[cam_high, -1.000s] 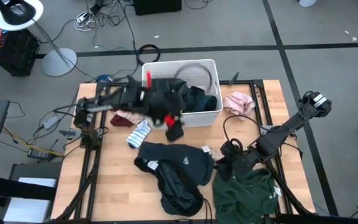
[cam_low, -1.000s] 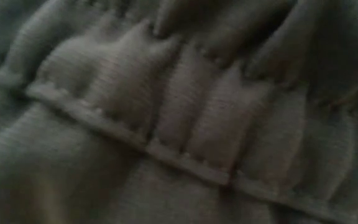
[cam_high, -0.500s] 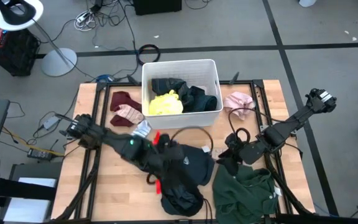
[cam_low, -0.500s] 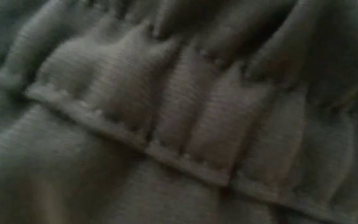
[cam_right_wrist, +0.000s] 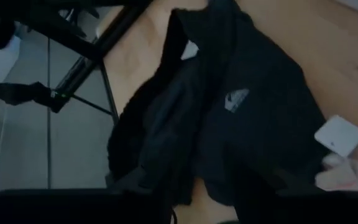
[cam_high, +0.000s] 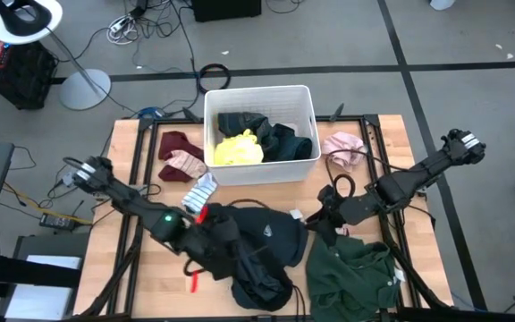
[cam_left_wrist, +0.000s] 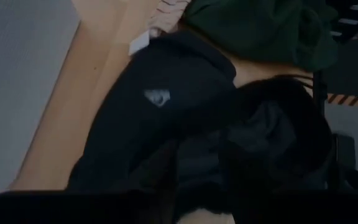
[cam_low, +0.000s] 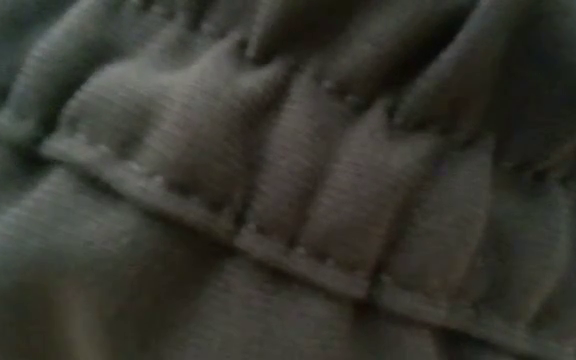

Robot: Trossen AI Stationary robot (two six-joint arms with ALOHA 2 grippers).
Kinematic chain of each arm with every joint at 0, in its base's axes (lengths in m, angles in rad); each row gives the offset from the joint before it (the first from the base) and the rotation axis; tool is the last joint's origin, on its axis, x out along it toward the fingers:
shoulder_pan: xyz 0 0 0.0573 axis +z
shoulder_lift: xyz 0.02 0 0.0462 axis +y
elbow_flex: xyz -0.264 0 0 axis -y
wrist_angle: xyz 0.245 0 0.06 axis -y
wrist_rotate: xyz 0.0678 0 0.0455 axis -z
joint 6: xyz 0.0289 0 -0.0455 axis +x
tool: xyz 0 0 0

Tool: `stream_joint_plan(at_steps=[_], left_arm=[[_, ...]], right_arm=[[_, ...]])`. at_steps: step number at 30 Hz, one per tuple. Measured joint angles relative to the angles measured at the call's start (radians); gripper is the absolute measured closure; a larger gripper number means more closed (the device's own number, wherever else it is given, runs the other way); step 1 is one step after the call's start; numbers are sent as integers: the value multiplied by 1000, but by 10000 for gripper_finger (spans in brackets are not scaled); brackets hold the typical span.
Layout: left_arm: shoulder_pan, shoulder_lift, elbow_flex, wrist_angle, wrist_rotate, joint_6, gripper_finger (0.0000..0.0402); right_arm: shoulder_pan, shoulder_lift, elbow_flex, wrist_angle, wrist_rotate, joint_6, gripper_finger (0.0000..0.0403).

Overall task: Sort clothes
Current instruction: Put the dark blue shorts into the white bin

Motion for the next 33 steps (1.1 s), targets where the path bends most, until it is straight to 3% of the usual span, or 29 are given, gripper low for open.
stream_joint_plan(at_steps=[8, 18, 23, 33], left_arm=[[-72, -240, -316, 134, 30, -22, 280], [-168, -546, -577, 249, 43, -19, 281], [-182, -645, -651, 256, 43, -16, 281], [-182, -686, -673, 239, 40, -27, 281]], right_arm=[[-66, 173, 176, -55, -49, -77, 282], [-136, 493, 380, -44, -166, -115, 281], [-158, 618, 420, 31, -191, -93, 269], [-182, 803, 421, 179, -402, -61, 202]])
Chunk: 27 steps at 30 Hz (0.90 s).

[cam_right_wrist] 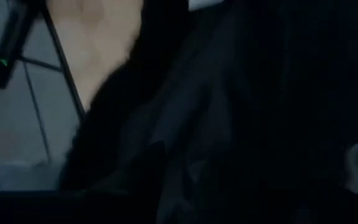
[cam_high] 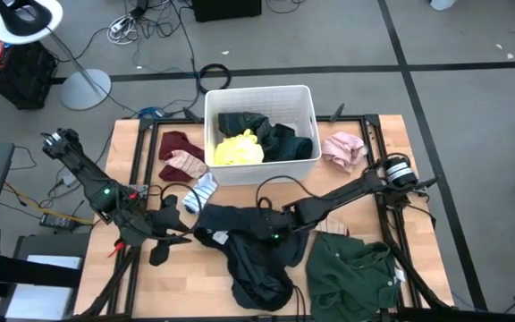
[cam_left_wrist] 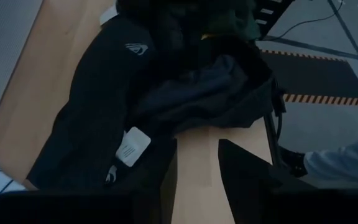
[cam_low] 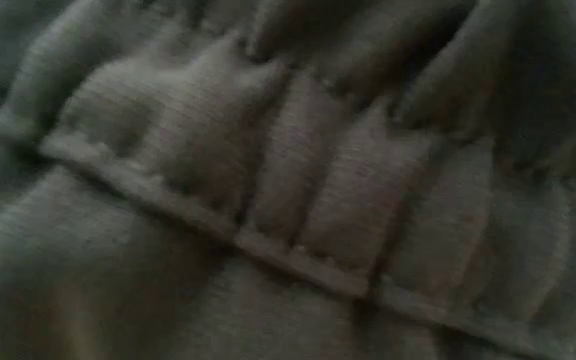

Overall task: Sort clothes
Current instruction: Put the dark blue shorts into the white bin

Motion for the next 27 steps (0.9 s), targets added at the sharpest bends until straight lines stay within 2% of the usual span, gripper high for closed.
stream_joint_plan(at_steps=[5, 9, 13, 17, 18, 23, 27], left_arm=[[1, 0, 0, 7, -8, -38, 281], [1, 0, 0, 19, -30, -49, 281], [1, 0, 0, 29, -63, -42, 281], [2, 0, 0, 26, -68, 20, 281], [2, 0, 0, 26, -68, 41, 281], [2, 0, 0, 30, -67, 62, 281], [2, 0, 0, 36, -67, 58, 281]], right_arm=[[-4, 77, 0, 10, -15, 24, 196], [-4, 107, 1, 37, -29, 39, 213], [-9, 109, 1, 36, -29, 2, 270], [-25, 106, 0, 28, -50, -29, 376], [-29, 106, 0, 29, -60, -37, 389], [-41, 101, -1, 28, -99, -36, 399], [-40, 48, -2, 3, -54, -65, 401]])
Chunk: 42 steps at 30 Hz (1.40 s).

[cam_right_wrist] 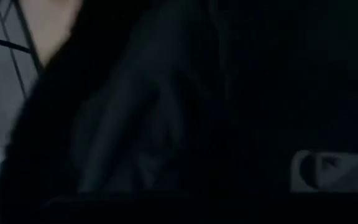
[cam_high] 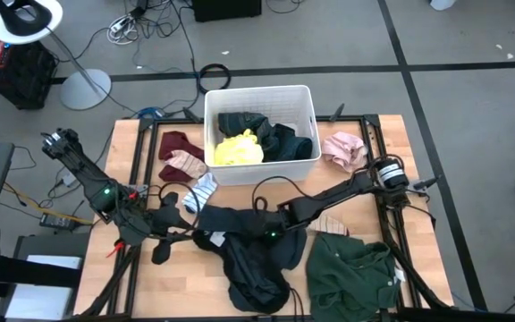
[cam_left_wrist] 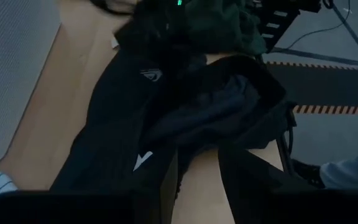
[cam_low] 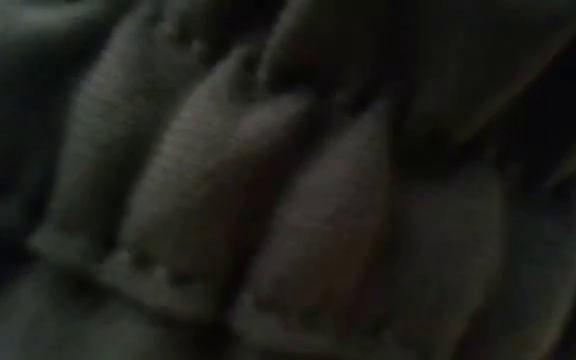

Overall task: Sort clothes
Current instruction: Put the dark blue shorts into the white bin

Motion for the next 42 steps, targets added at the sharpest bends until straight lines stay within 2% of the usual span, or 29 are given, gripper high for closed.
stream_joint_plan(at_steps=[10, 16, 22, 28, 35, 39, 42], left_arm=[[0, 0, 0, 33, 0, 3, 281], [0, 0, 0, 33, 0, 4, 281], [0, 1, 0, 33, 0, 5, 280], [1, 1, 0, 33, -5, 5, 280], [1, 1, 0, 38, -8, 5, 280], [1, 1, 0, 39, -8, 5, 280], [1, 1, 0, 40, -8, 0, 280]], right_arm=[[9, -263, 0, -111, 238, -104, 402], [8, -315, 1, -80, 275, -172, 395], [3, -264, 1, -23, 277, -176, 359], [2, -154, 0, -14, 272, -190, 281], [11, -31, 0, 42, 271, -298, 200], [10, 31, 0, 81, 273, -330, 182], [9, 63, 0, 86, 246, -331, 207]])
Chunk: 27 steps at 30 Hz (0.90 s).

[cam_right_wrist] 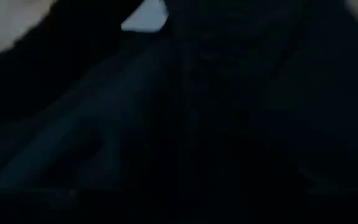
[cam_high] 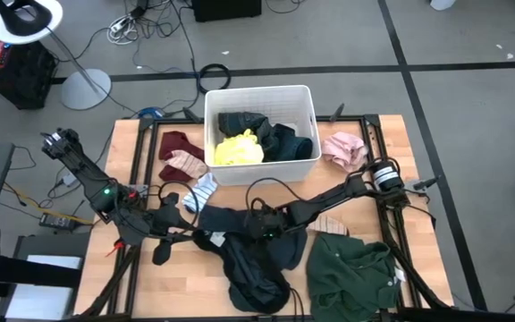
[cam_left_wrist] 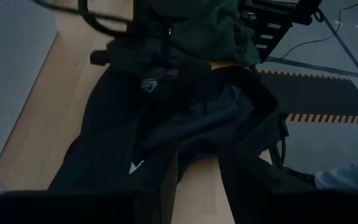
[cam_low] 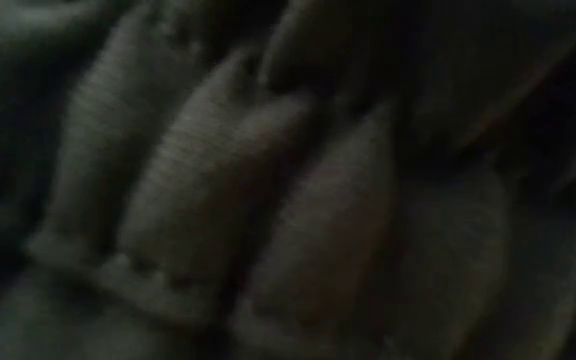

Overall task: Sort clothes
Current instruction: Put the dark blue shorts into the white bin

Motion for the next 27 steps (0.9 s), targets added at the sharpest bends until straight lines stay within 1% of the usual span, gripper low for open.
stream_joint_plan(at_steps=[2, 5, 6, 9, 11, 15, 18, 23, 27], left_arm=[[0, 0, 0, 0, 0, -1, 280], [0, 0, 0, 0, 0, -2, 280], [0, 0, 0, 2, 0, -2, 280], [0, 0, 0, 1, 0, -2, 280], [0, 0, 0, 0, 0, -2, 280], [0, 0, 0, 0, -1, -2, 280], [0, 0, 0, -1, -3, -2, 280], [0, 0, 0, -1, -15, -3, 280], [0, 0, 0, 0, -15, -3, 280]], right_arm=[[0, 2, 0, 1, -19, -2, 257], [1, -8, 0, -6, -26, -4, 365], [1, -18, 0, -10, -27, -12, 382], [1, -73, 0, -13, -19, -18, 389], [1, -120, 0, -24, 7, -36, 395], [10, -240, 4, -31, 91, -93, 397], [15, -327, 41, -49, 154, -153, 398], [5, -411, 167, -46, 256, -284, 400], [-23, -414, 312, -45, 271, -402, 400]])
